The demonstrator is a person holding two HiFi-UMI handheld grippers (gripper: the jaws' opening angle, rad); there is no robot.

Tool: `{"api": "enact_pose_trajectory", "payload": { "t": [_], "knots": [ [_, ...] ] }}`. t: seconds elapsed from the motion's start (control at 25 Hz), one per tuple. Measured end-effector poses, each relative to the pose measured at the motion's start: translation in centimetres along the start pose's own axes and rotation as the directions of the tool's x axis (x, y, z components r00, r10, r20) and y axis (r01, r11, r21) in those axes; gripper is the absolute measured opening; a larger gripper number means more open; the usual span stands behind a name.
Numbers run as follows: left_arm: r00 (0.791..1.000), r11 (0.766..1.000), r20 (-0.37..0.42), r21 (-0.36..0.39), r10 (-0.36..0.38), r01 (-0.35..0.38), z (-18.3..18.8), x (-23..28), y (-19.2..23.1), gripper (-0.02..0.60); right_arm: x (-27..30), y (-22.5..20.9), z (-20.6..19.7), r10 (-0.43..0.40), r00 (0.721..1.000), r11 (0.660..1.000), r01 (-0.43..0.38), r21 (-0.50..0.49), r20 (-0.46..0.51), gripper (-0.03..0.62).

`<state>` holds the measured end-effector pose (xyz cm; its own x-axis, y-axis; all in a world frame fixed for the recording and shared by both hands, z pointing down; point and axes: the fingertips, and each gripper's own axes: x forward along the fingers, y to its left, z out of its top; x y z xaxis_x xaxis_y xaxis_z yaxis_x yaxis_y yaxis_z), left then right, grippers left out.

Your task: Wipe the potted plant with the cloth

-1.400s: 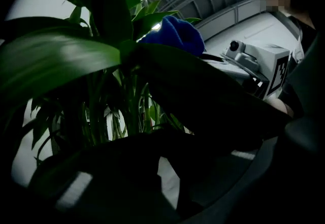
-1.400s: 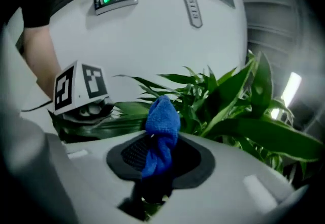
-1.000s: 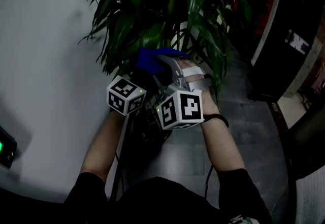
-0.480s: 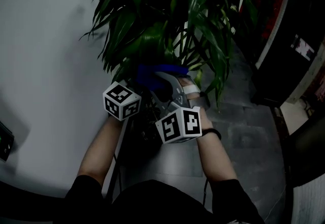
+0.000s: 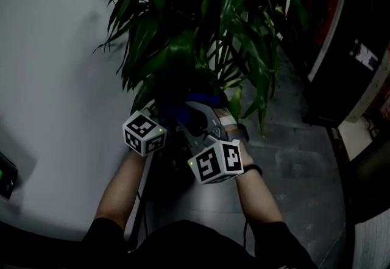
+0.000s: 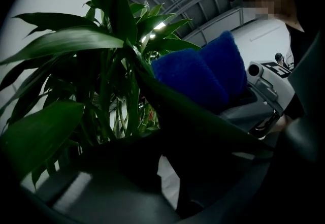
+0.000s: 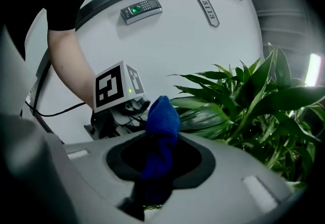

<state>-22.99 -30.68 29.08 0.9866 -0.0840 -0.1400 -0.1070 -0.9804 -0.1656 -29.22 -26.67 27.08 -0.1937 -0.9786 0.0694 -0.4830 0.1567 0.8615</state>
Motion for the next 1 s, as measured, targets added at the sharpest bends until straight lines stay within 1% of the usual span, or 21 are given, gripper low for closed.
{"api": "enact_pose_trajectory", "payload": {
  "t": [0.12, 0.2, 0.36, 0.64, 0.72, 1.0],
  "knots": [
    [1.0, 1.0, -0.007, -0.007, -0.021, 0.021, -0.4, 0.0, -0.3, 0.006, -0.2, 0.3, -0.2, 0.003, 1.0, 1.0, -0.003, 0.006, -0.005, 0.109],
    [0.999, 0.999, -0.021, 0.003, -0.037, 0.037, -0.5, 0.1, -0.5, 0.006, -0.4, 0.5, -0.3, 0.001, 1.0, 1.0, -0.001, 0.017, -0.003, 0.109],
    [0.998, 0.999, -0.033, 0.011, -0.046, 0.046, -0.9, 0.0, -0.9, 0.006, -1.0, 1.3, -0.7, 0.003, 1.0, 0.998, -0.003, 0.058, 0.001, 0.109],
    [0.998, 0.999, -0.045, -0.027, -0.043, 0.042, -3.2, -0.8, -1.8, 0.006, -1.4, 3.7, -1.6, 0.028, 0.999, 0.995, -0.026, 0.1, -0.016, 0.109],
    [0.998, 0.998, -0.05, -0.046, -0.049, 0.047, -4.0, -1.1, -2.0, 0.006, -1.4, 4.5, -1.9, 0.037, 0.999, 0.993, -0.035, 0.114, -0.023, 0.109],
    [0.993, 0.994, -0.091, -0.082, -0.076, 0.069, -6.9, -1.9, -3.2, 0.006, -1.9, 7.1, -3.1, 0.064, 0.996, 0.986, -0.054, 0.16, -0.057, 0.109]
  ]
}}
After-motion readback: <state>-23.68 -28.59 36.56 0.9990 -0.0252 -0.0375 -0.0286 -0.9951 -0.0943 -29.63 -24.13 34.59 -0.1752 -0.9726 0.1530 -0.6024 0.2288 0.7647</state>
